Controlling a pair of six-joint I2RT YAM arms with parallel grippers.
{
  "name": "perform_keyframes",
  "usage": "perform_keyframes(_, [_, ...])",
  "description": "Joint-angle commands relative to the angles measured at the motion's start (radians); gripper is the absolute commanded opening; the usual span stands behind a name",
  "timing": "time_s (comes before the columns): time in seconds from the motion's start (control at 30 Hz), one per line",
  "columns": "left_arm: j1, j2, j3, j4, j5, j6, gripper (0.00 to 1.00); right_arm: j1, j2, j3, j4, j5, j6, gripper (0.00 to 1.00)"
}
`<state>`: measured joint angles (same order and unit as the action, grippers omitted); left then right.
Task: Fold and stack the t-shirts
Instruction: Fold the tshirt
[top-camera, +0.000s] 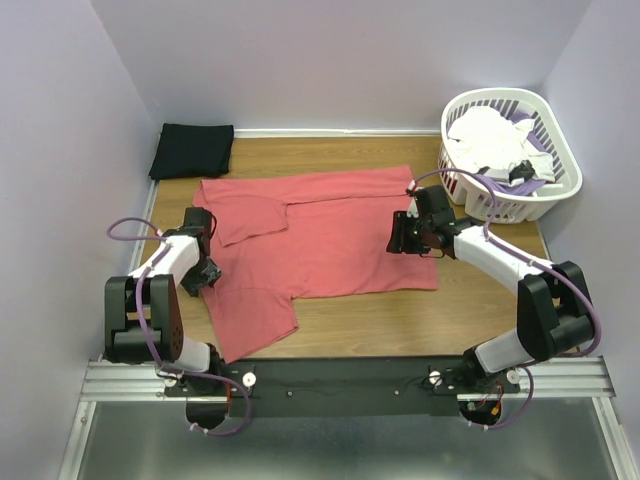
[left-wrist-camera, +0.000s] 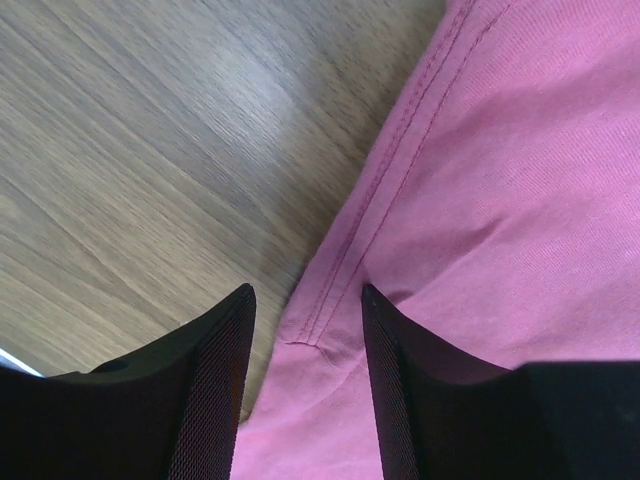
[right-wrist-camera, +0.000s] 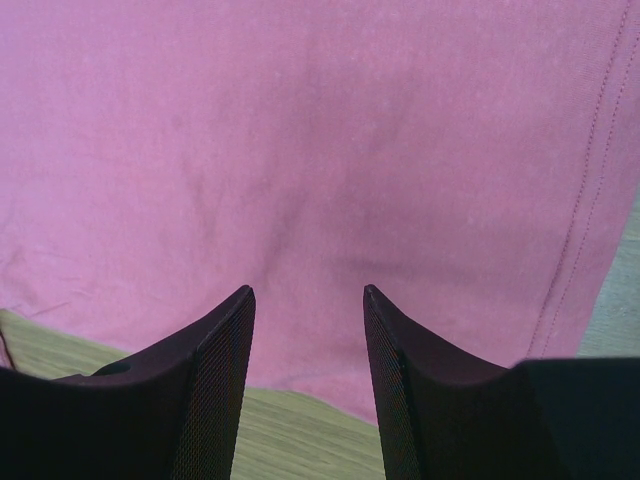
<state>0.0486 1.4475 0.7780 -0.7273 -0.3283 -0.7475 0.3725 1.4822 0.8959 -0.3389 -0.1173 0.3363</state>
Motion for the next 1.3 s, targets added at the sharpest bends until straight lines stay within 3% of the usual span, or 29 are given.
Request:
perform_keyframes(0.0, [0.005,0.019,0.004,-0.003,-0.014,0.019,0.55,0.002,-0.023,0.001,-0.003,-0.01,0.001,0.55])
perform_keyframes(0.13, [0.005,0.04,0.012,-0.003,-0.018,0.025,0.54,0.002,-0.034,0.003,-0.005,-0.002,0.0,0.55])
perform_keyframes(0.3, [0.005,0.056,0.012,0.009,-0.025,0.03,0.4,0.002,-0.054,0.0,-0.003,0.011,0.0,0.55])
perform_keyframes(0.47, [0.002,0.077,0.014,0.023,-0.025,0.034,0.34,0.002,-0.071,-0.008,-0.006,0.025,0.001,0.55])
perform_keyframes(0.53, [0.004,0.077,0.014,0.031,-0.022,0.036,0.23,0.002,-0.071,-0.011,-0.006,0.036,0.001,0.55])
perform_keyframes(0.77, [0.004,0.05,0.004,0.045,-0.008,0.042,0.0,0.002,-0.068,-0.021,-0.008,0.056,0.01,0.55])
perform_keyframes(1.1, [0.005,0.034,0.003,0.068,0.046,0.089,0.0,-0.004,-0.097,-0.072,-0.155,0.274,0.062,0.59])
perform_keyframes(1.27, [0.007,0.002,0.004,0.08,0.063,0.108,0.0,-0.065,-0.094,-0.089,-0.212,0.292,0.115,0.59])
